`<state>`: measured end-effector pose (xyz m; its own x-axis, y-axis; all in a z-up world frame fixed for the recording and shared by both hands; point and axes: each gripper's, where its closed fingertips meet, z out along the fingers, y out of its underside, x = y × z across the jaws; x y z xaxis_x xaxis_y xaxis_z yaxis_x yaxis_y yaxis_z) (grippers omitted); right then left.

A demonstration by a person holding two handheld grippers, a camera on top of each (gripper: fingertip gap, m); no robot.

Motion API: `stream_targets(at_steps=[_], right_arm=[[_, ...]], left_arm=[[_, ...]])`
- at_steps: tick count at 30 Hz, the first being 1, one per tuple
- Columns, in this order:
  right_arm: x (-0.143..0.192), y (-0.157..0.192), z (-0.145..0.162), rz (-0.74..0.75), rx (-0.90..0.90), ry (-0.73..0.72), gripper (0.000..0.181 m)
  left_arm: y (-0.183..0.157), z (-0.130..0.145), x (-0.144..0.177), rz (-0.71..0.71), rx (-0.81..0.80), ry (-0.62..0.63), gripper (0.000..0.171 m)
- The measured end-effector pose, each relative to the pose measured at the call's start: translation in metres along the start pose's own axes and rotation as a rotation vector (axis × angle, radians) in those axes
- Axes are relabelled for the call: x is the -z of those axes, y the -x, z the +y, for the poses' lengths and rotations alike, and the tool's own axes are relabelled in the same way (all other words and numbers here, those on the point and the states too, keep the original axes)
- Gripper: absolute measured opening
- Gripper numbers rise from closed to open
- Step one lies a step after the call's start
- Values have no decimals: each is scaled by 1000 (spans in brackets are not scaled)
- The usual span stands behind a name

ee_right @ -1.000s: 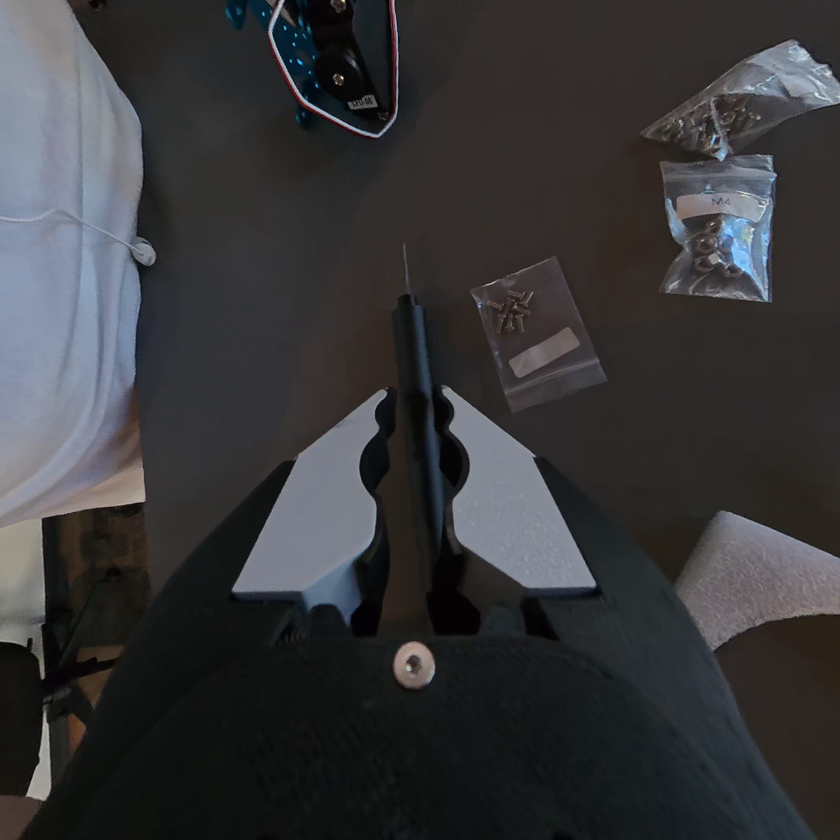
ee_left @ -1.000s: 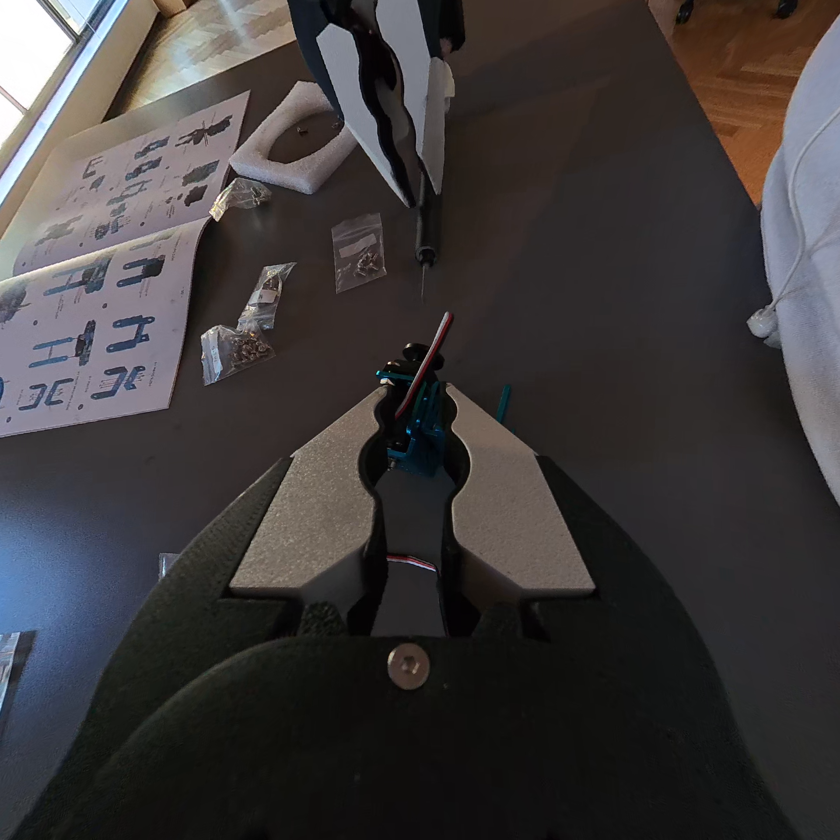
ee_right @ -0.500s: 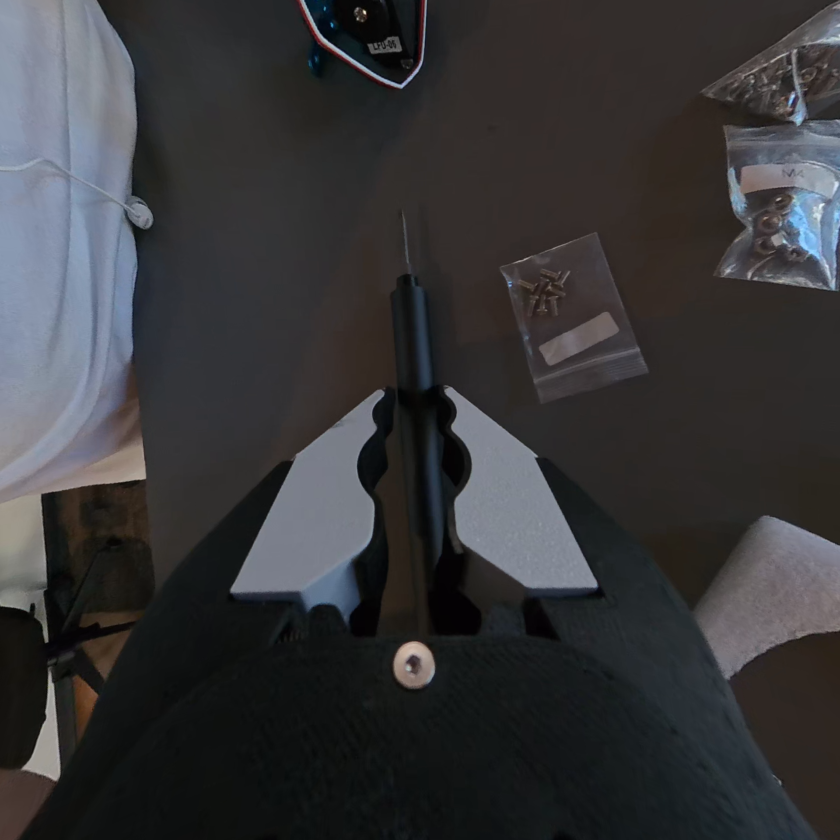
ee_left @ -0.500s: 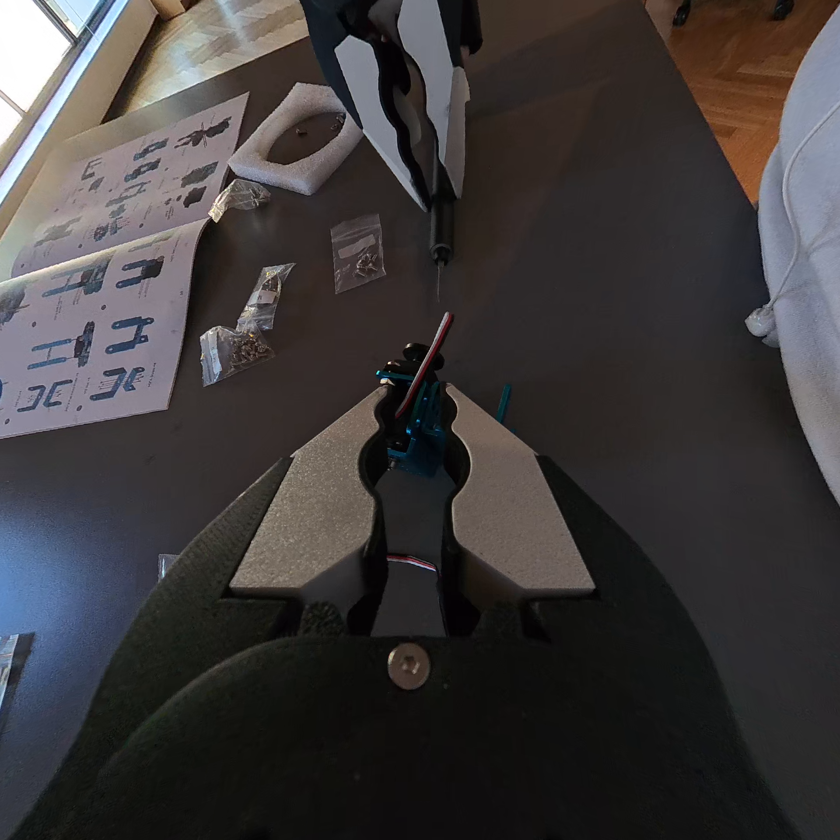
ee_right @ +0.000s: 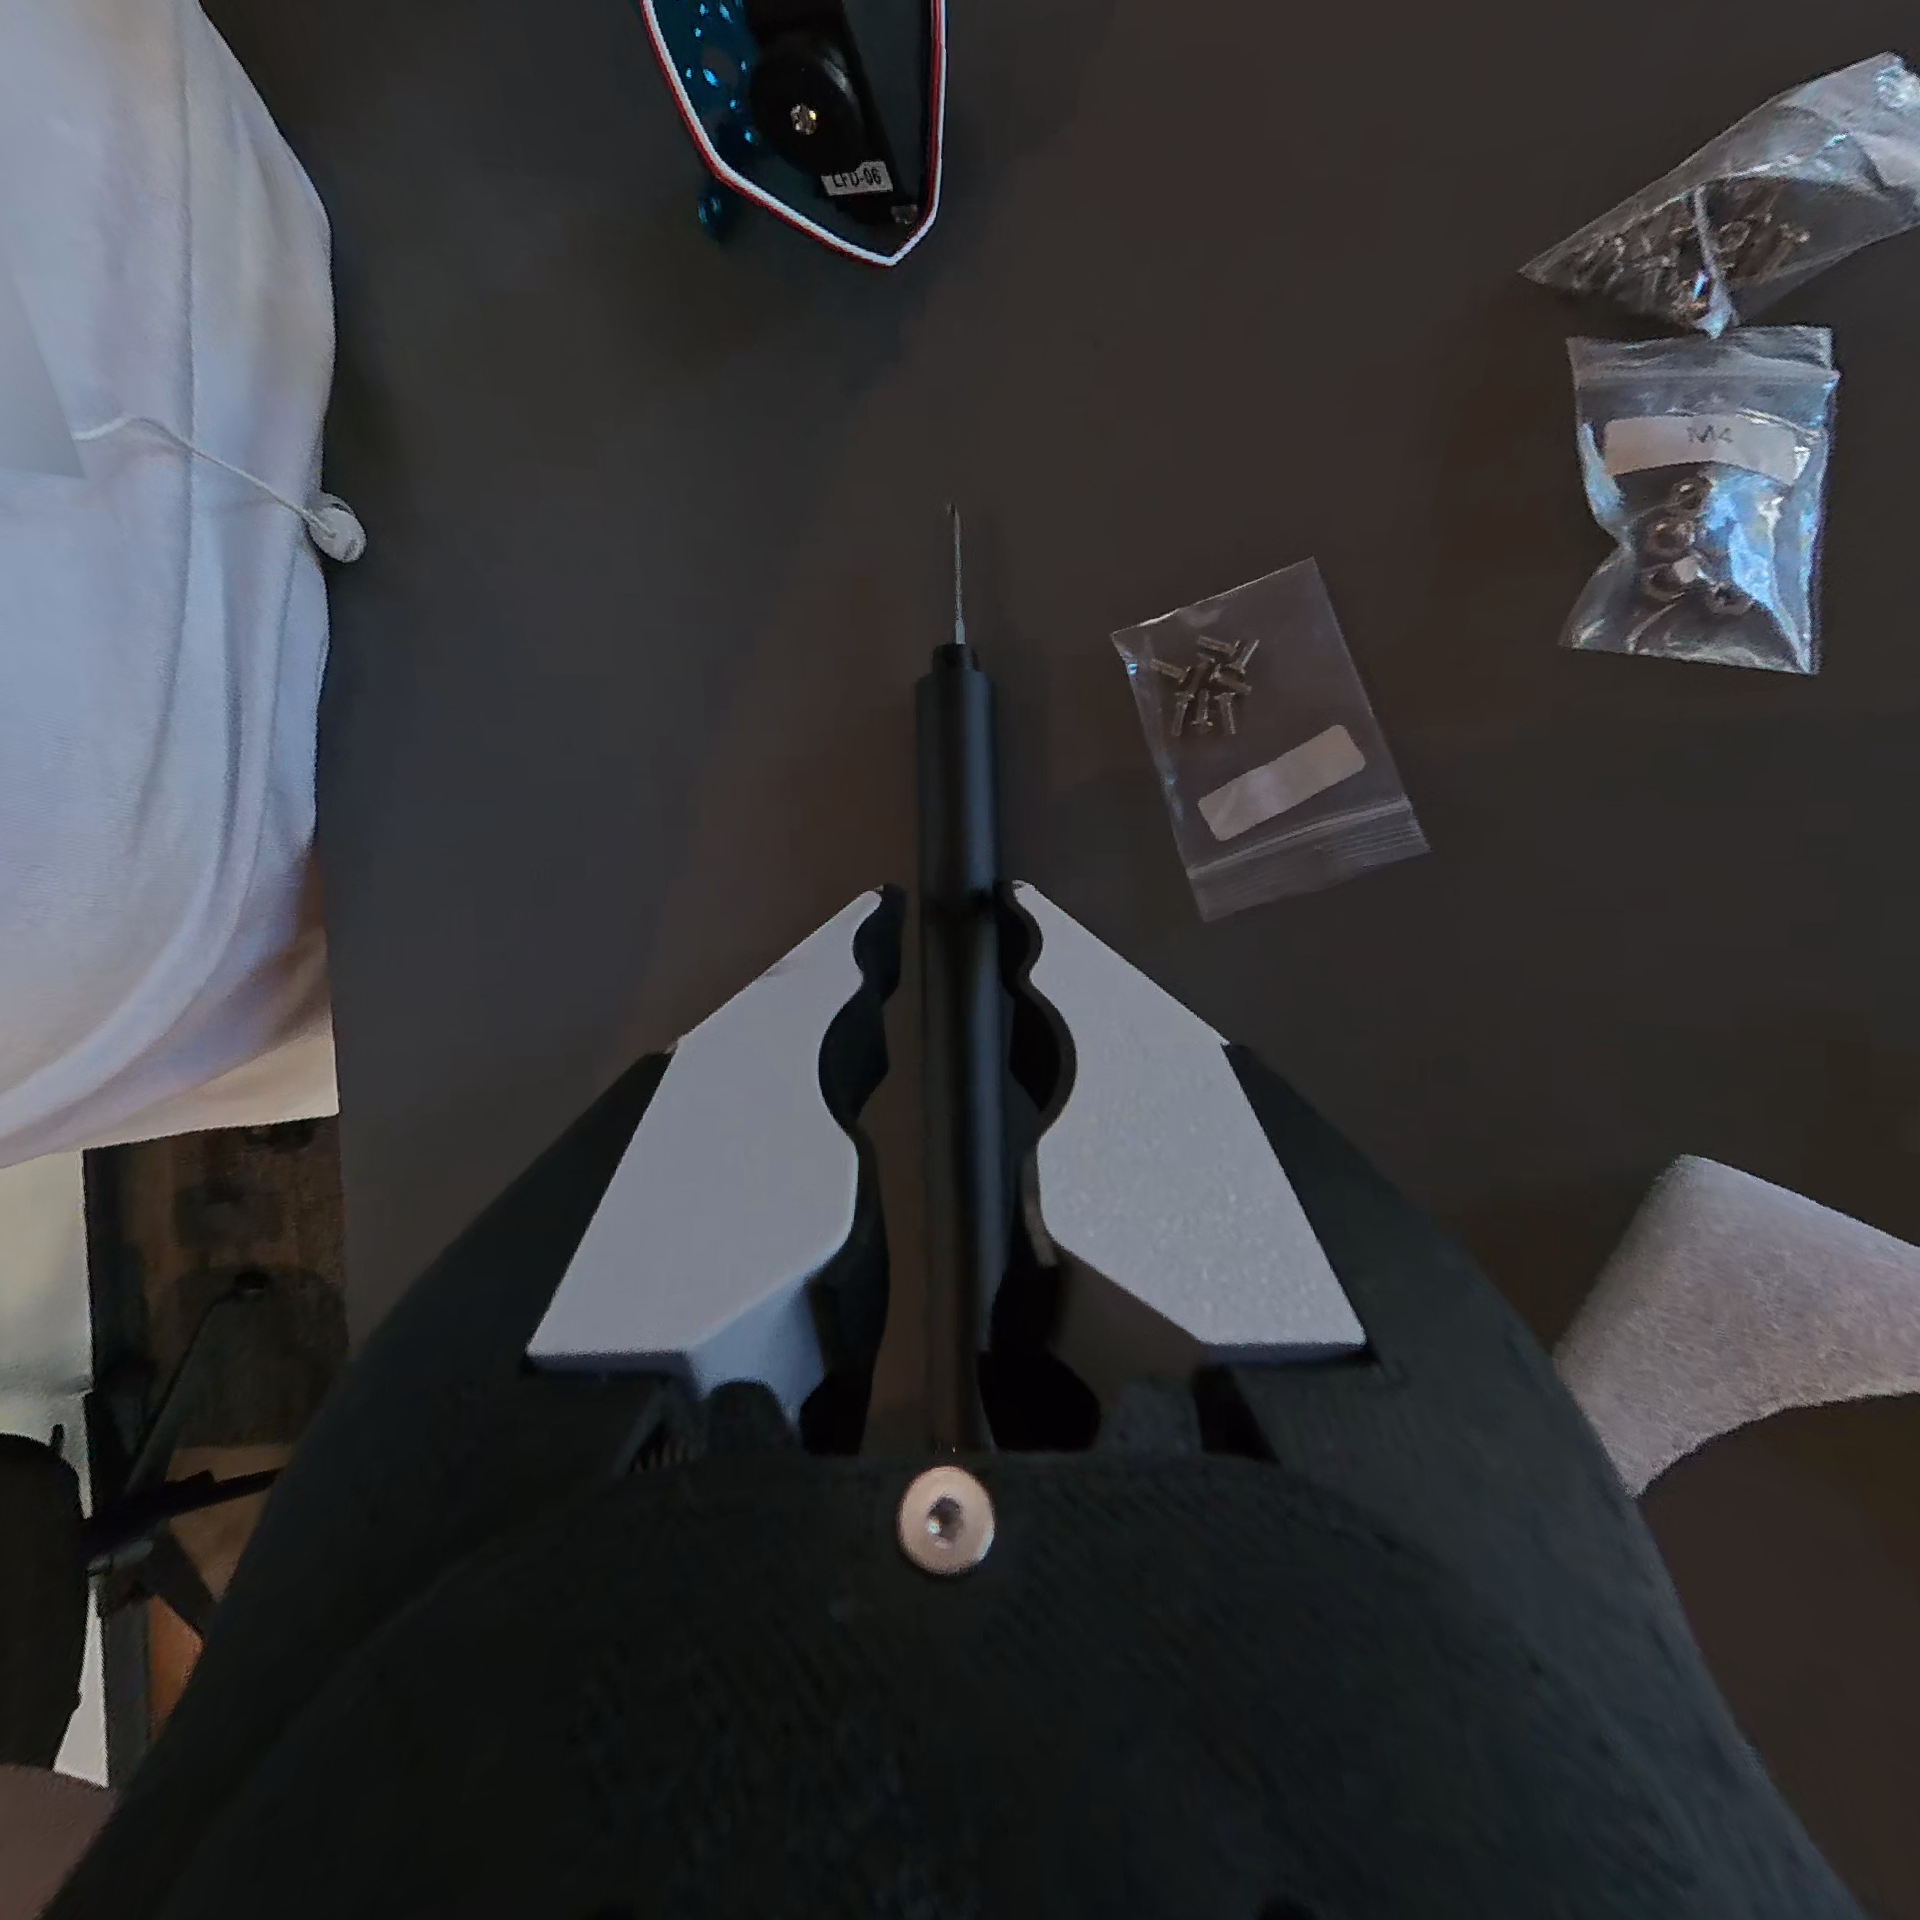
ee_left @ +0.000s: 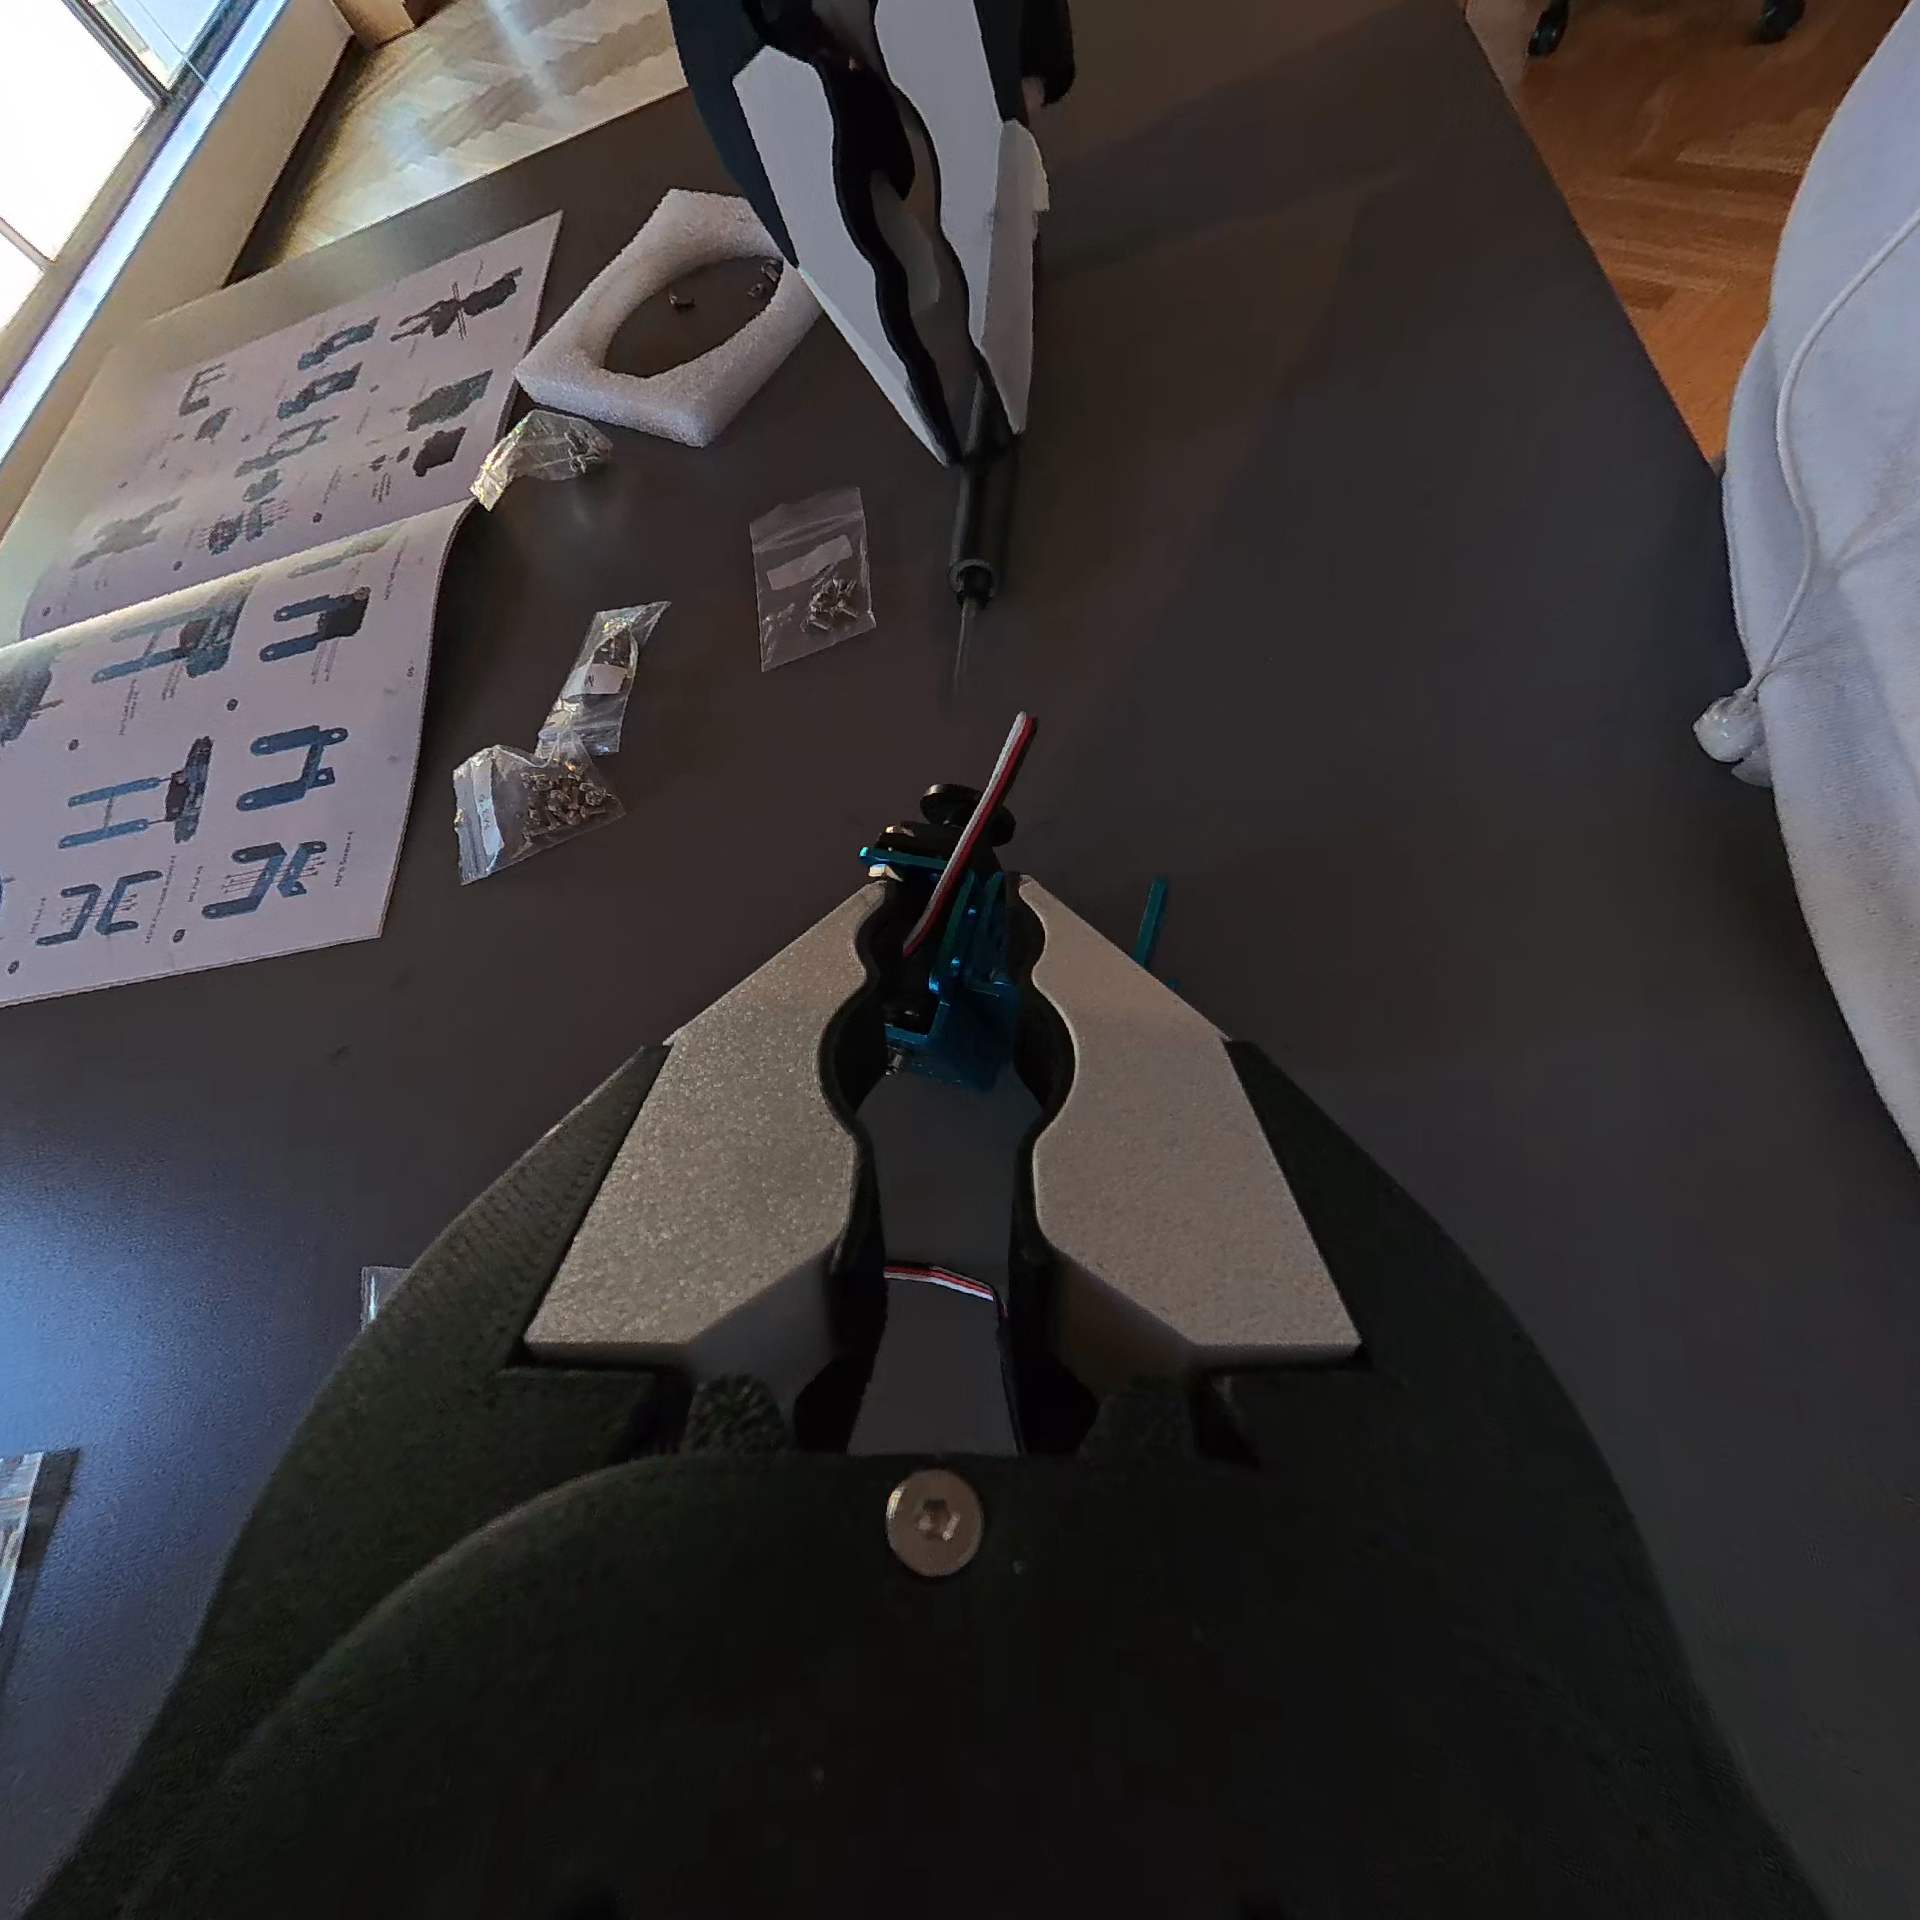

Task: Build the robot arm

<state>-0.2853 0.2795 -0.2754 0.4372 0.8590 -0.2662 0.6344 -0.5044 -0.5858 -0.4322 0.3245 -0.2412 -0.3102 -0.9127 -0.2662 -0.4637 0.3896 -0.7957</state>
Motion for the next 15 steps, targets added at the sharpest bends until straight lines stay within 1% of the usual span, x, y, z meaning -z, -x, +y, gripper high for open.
stream_targets(at_steps=[5,8,15], right_arm=[[-3,-2,0,3,1,10,21],[-4,-3,0,3,2,18,14],[-6,0,0,-7,9,32,15]], left_arm=[[0,0,0,2,1,-2,18],[0,0,0,2,0,-2,18],[0,0,1,2,-1,-1,18]])
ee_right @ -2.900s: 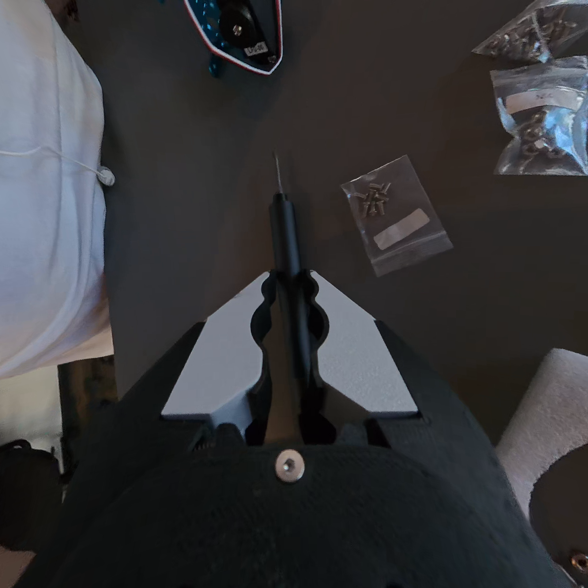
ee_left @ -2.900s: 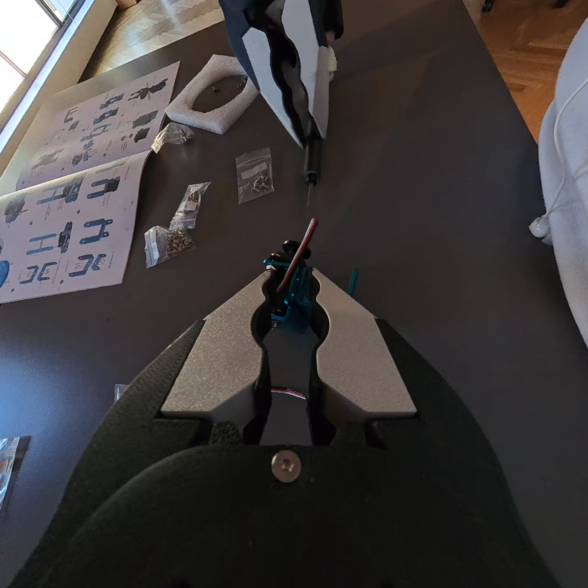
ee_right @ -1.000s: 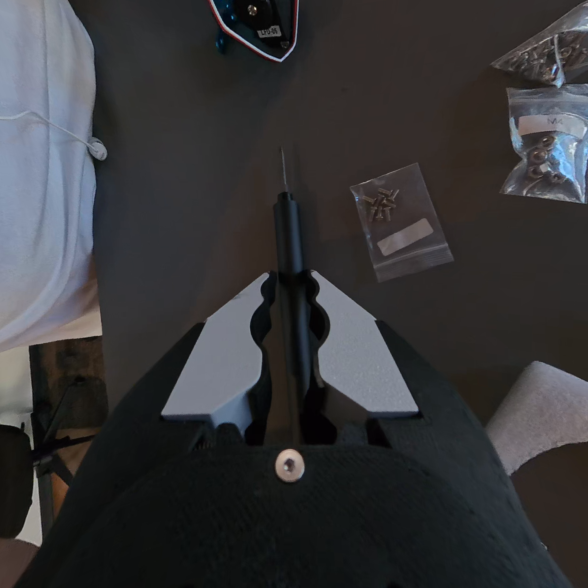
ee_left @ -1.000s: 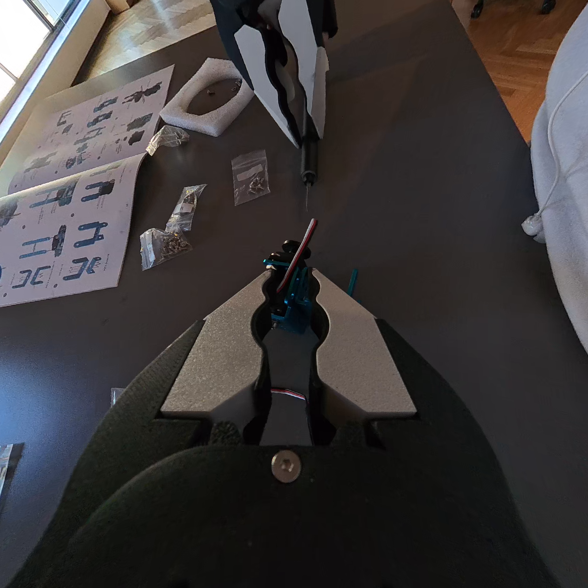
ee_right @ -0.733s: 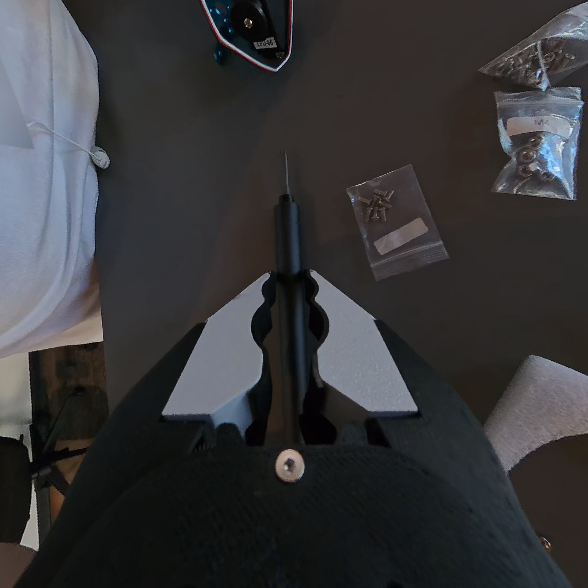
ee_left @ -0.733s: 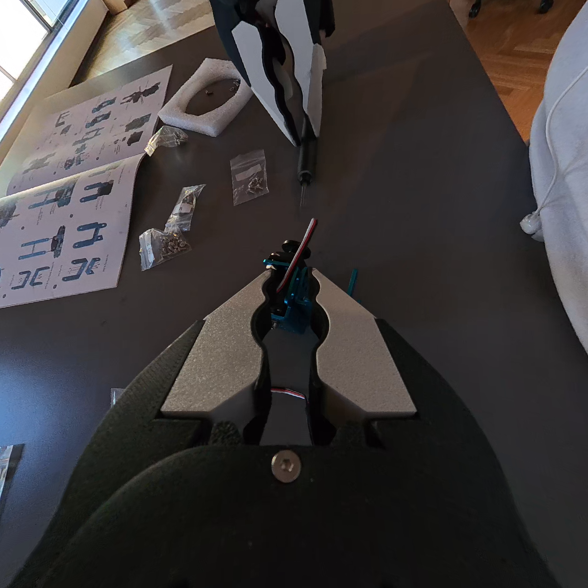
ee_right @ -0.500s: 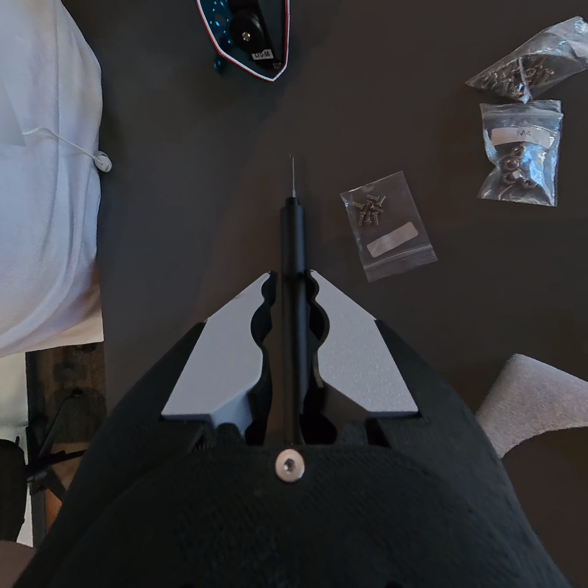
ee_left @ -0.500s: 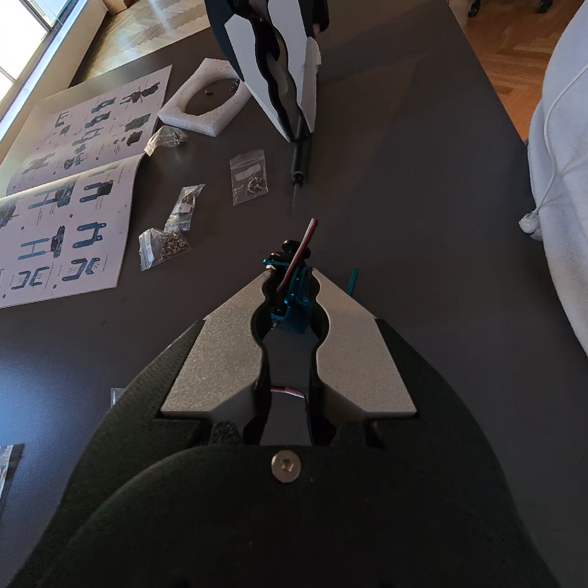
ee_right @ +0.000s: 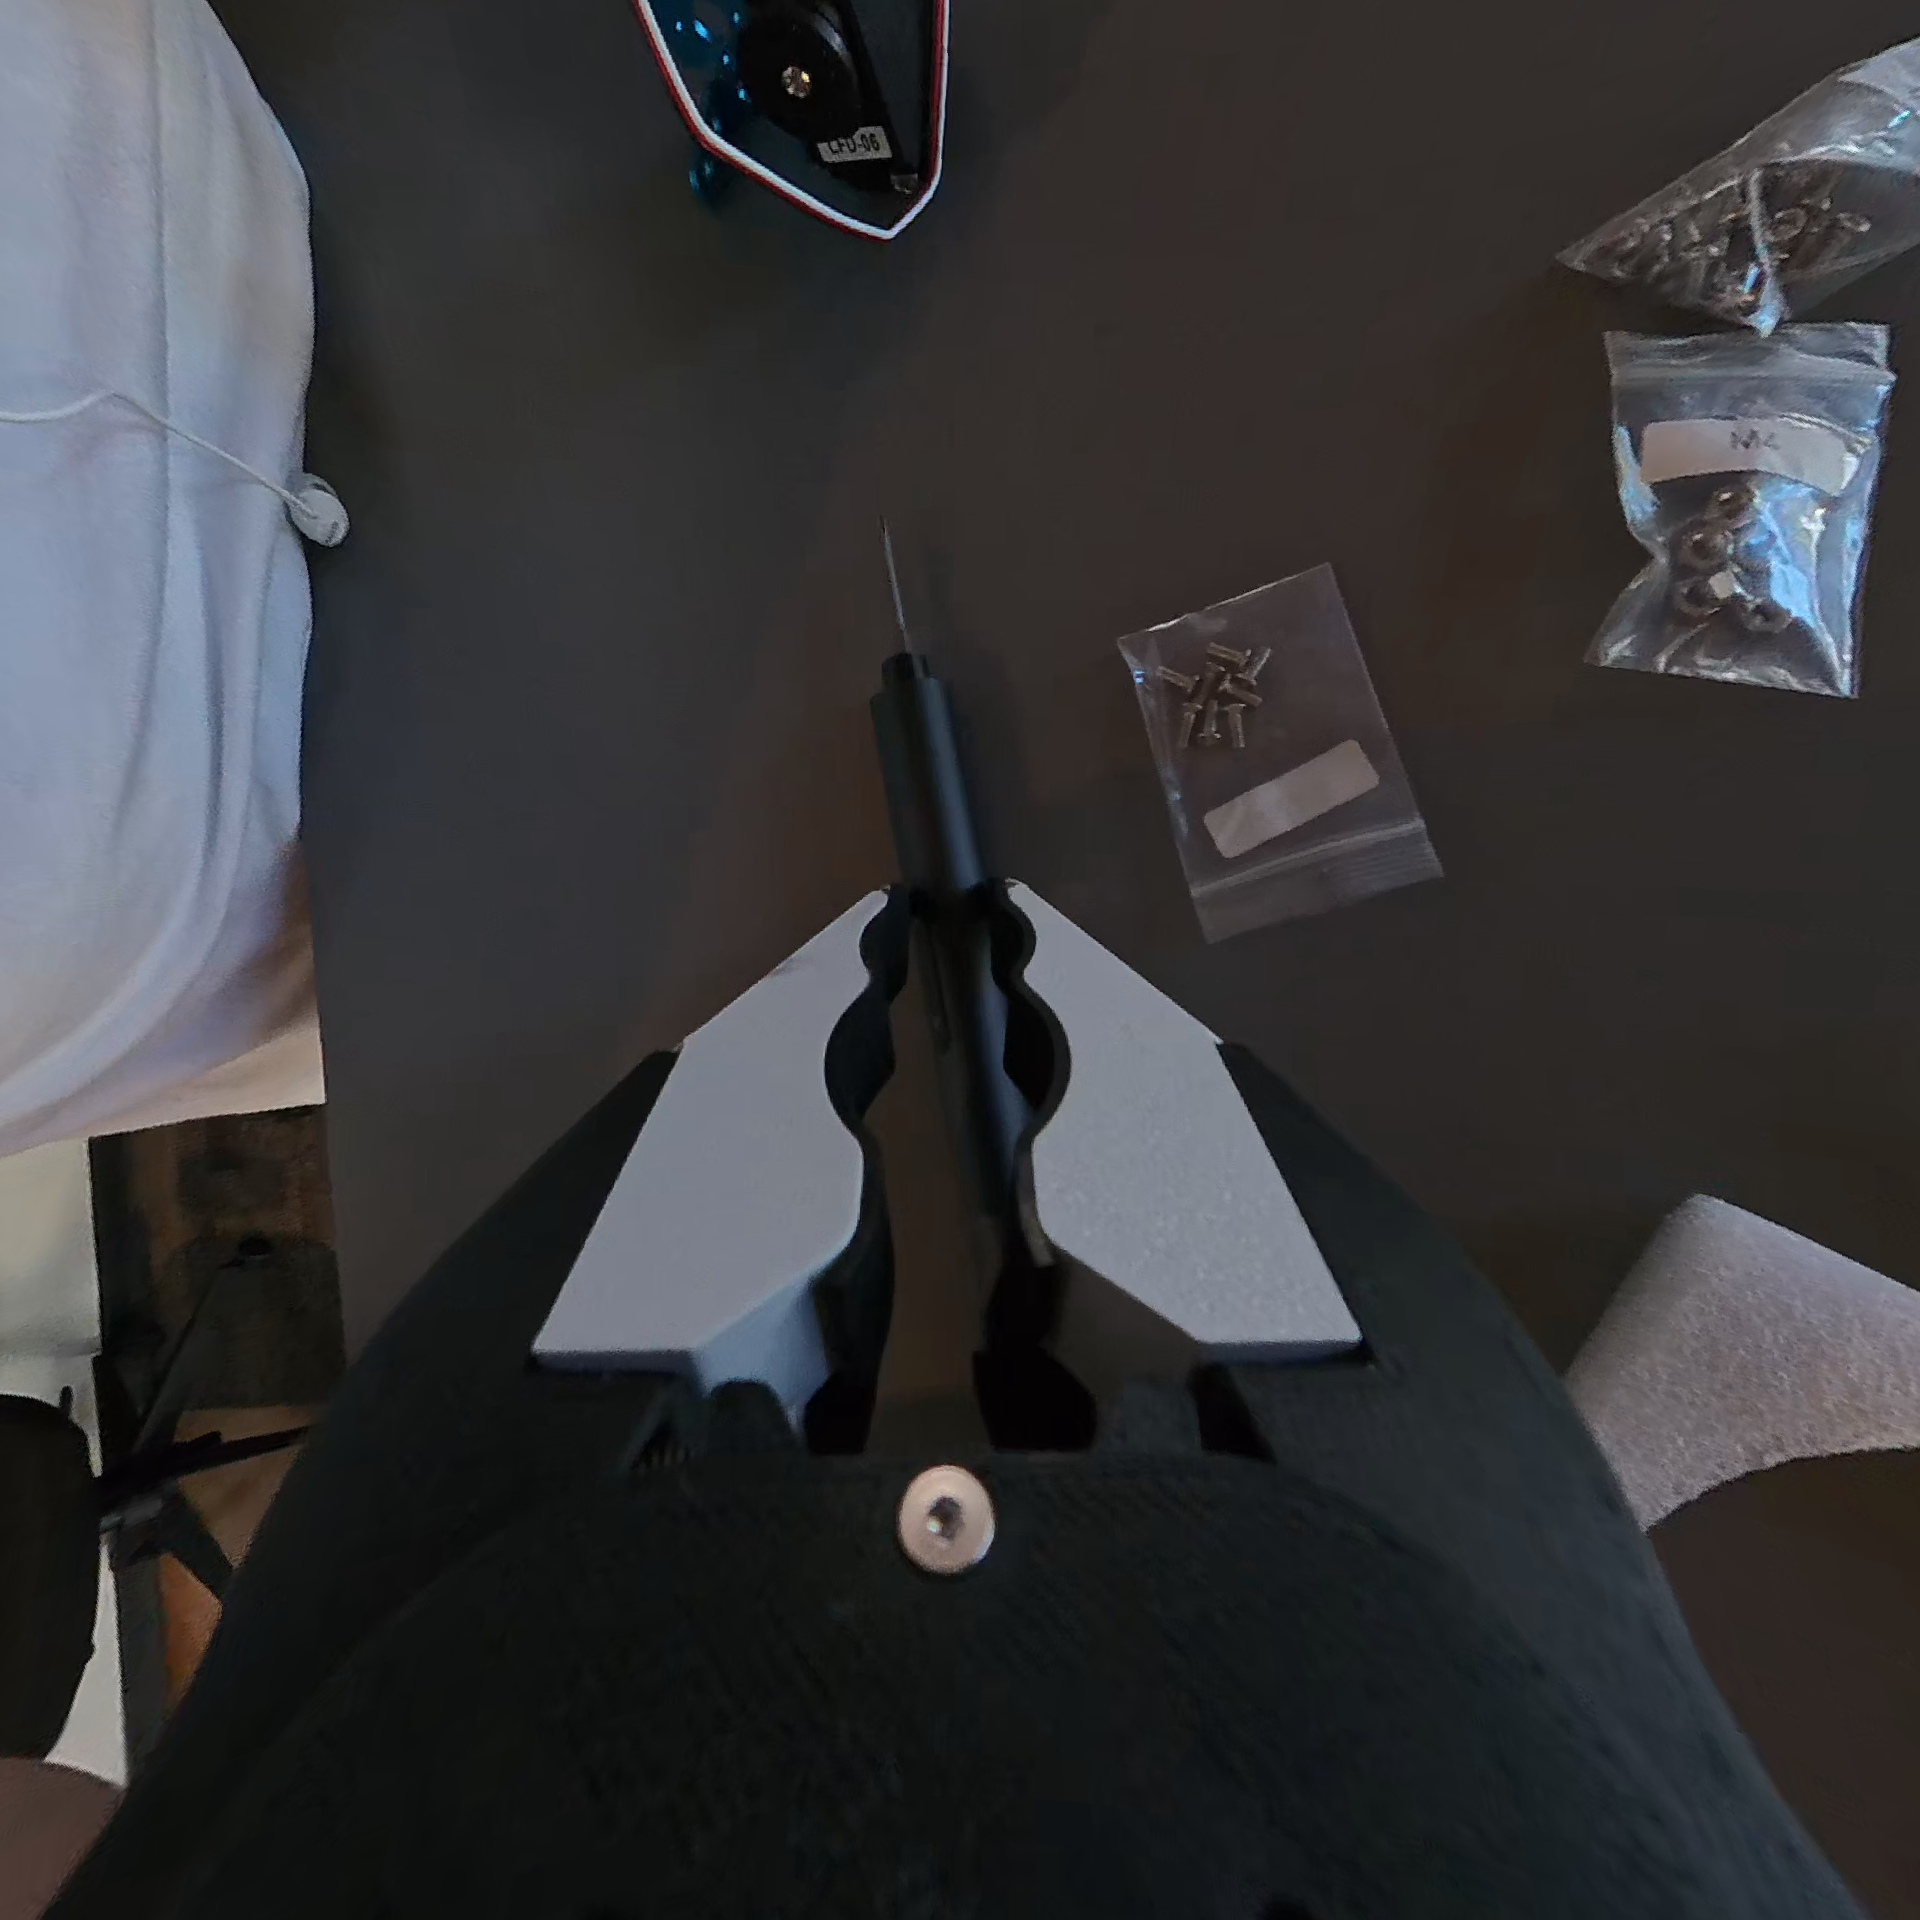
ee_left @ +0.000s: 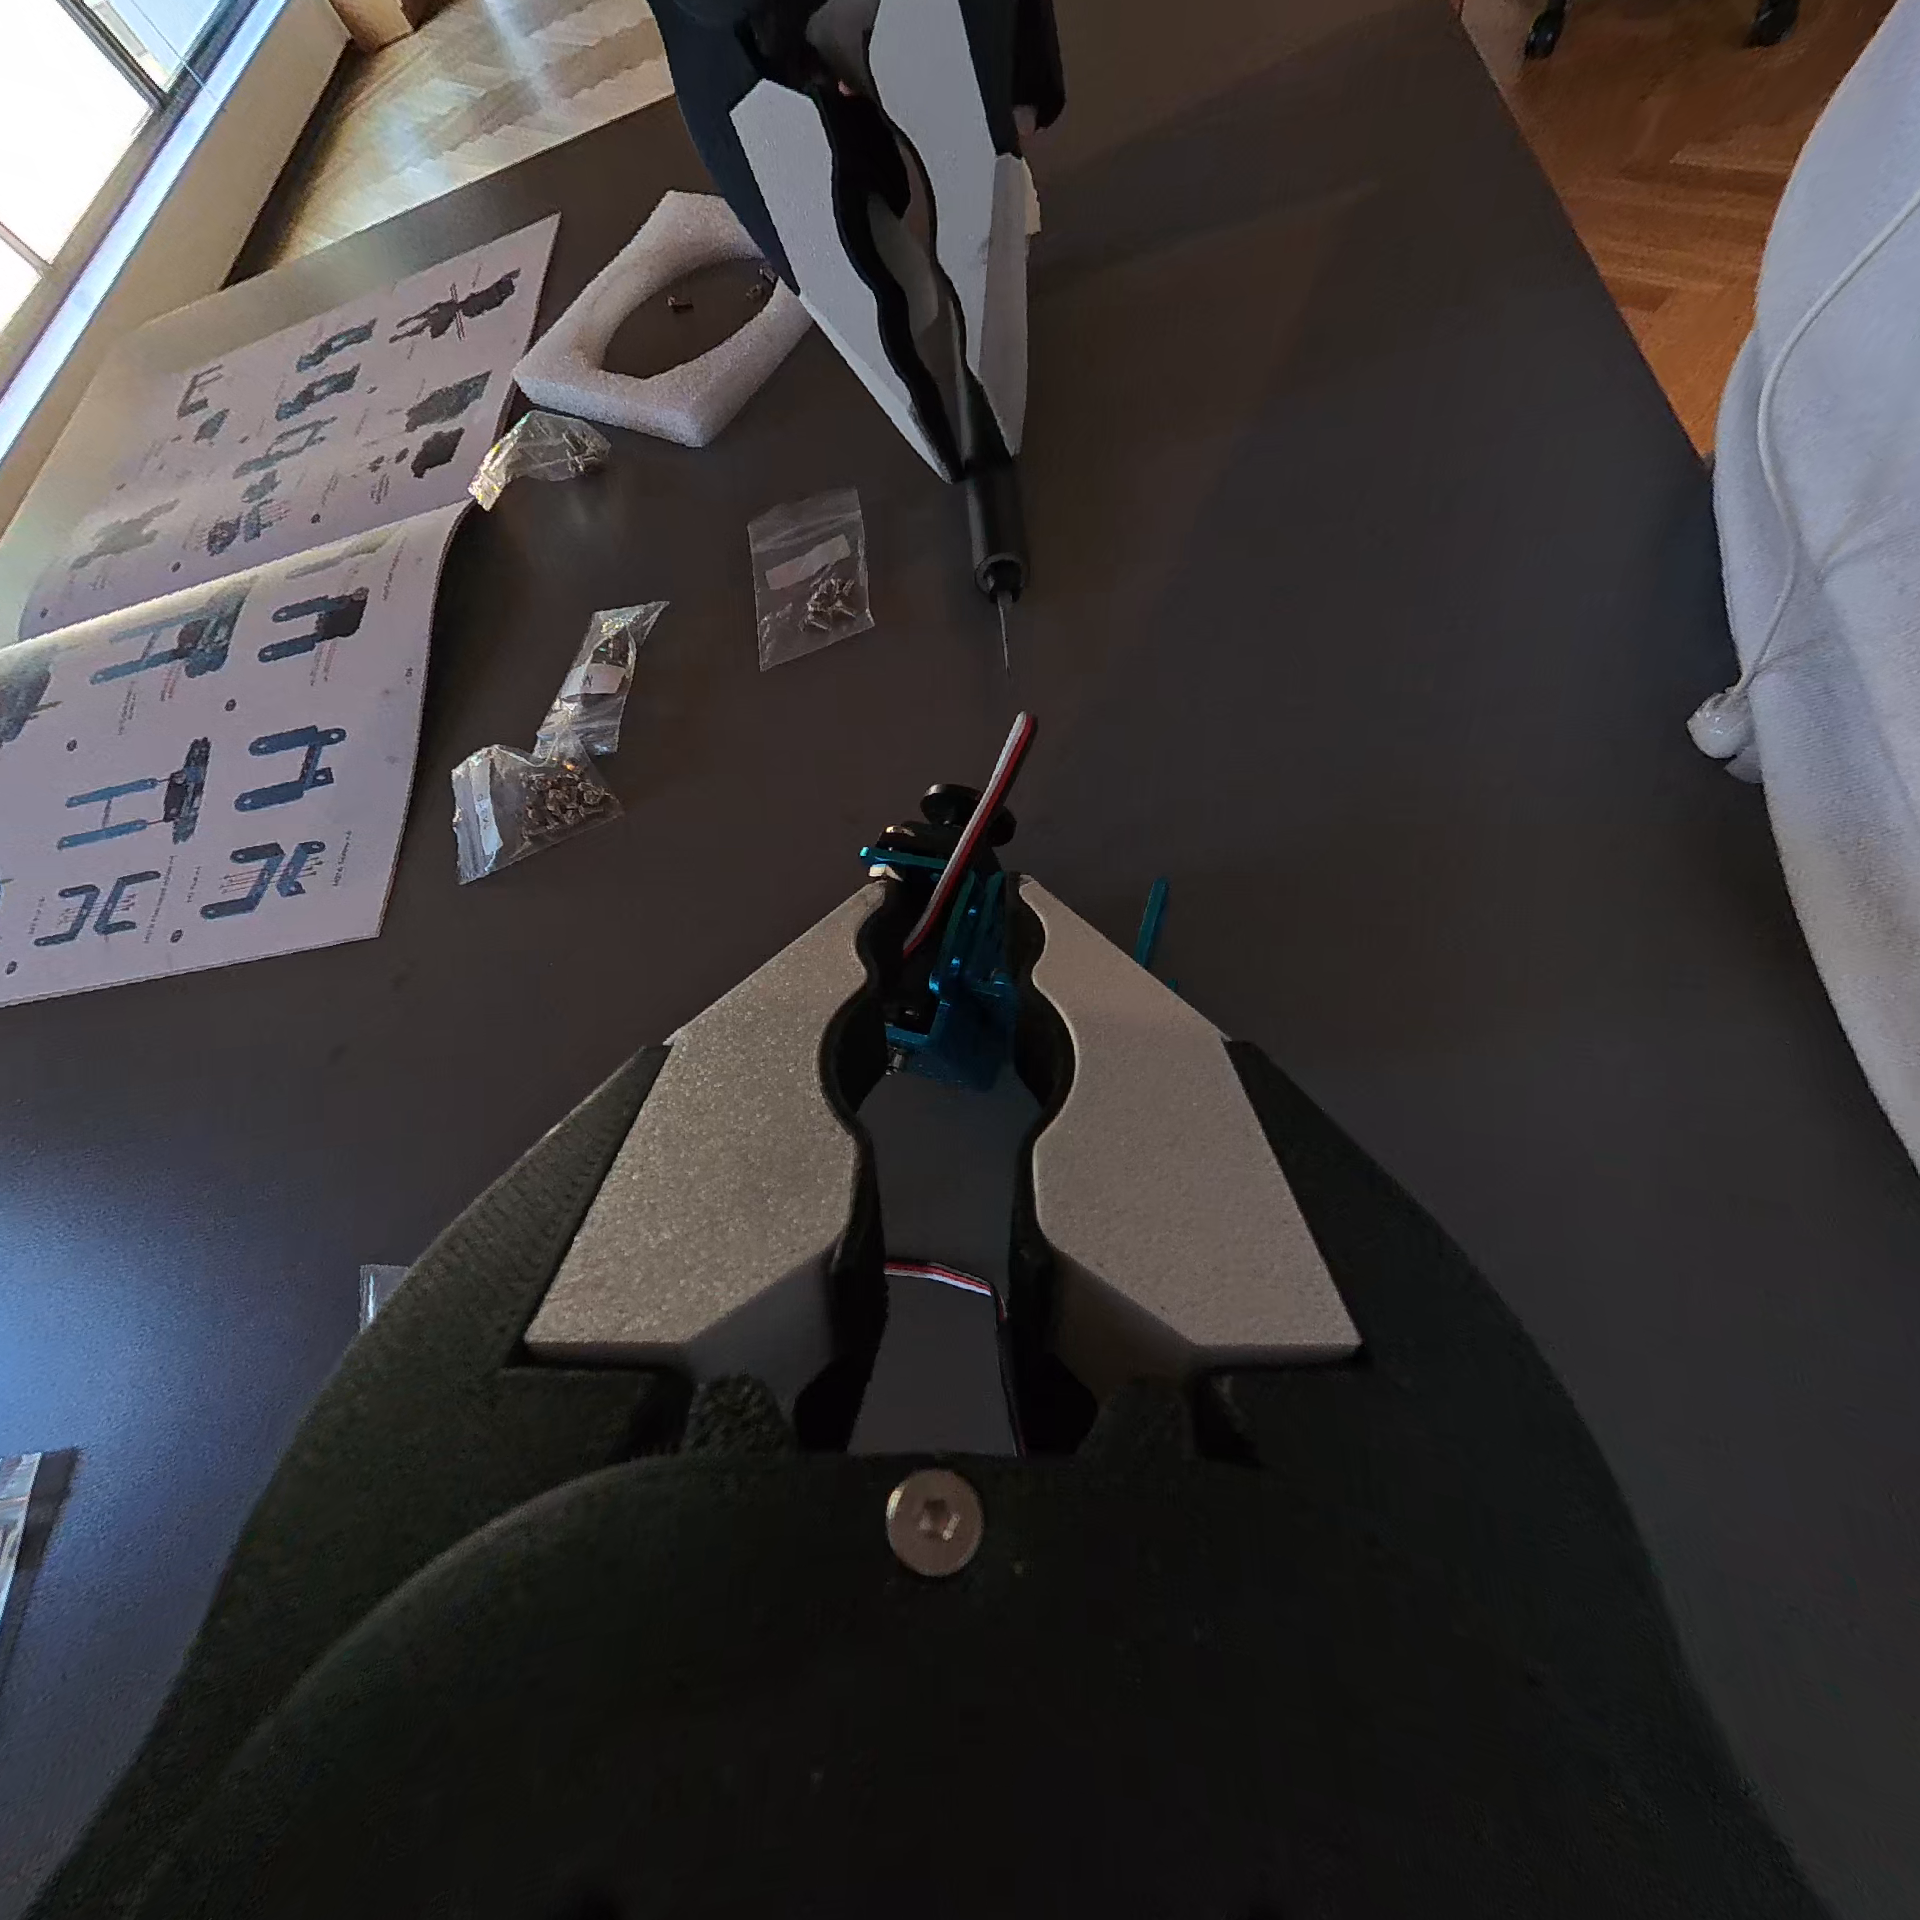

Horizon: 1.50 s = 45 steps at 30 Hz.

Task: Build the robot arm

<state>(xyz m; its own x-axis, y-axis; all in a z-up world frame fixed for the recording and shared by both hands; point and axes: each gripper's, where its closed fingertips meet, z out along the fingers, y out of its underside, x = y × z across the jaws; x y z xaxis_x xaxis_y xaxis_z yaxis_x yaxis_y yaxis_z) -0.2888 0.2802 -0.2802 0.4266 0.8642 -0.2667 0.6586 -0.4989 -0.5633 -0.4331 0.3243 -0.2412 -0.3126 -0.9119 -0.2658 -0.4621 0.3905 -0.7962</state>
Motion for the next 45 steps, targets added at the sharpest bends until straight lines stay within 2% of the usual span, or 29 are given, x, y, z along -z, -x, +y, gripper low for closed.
stream_targets(at_steps=[17,26,33,37,41,45], right_arm=[[-7,8,8,-64,80,176,17],[-11,8,3,-21,116,118,16],[-14,3,-4,69,116,46,17],[-12,4,-2,40,87,10,17],[-9,6,2,-2,71,26,24],[-7,5,5,4,93,63,22]], left_arm=[[0,0,0,-3,-1,0,18],[0,0,0,-2,2,-3,18],[0,0,0,-2,5,-3,18],[-1,0,0,-3,5,-4,18],[-1,0,0,-3,4,-3,18],[-1,0,0,-2,5,-3,18]])
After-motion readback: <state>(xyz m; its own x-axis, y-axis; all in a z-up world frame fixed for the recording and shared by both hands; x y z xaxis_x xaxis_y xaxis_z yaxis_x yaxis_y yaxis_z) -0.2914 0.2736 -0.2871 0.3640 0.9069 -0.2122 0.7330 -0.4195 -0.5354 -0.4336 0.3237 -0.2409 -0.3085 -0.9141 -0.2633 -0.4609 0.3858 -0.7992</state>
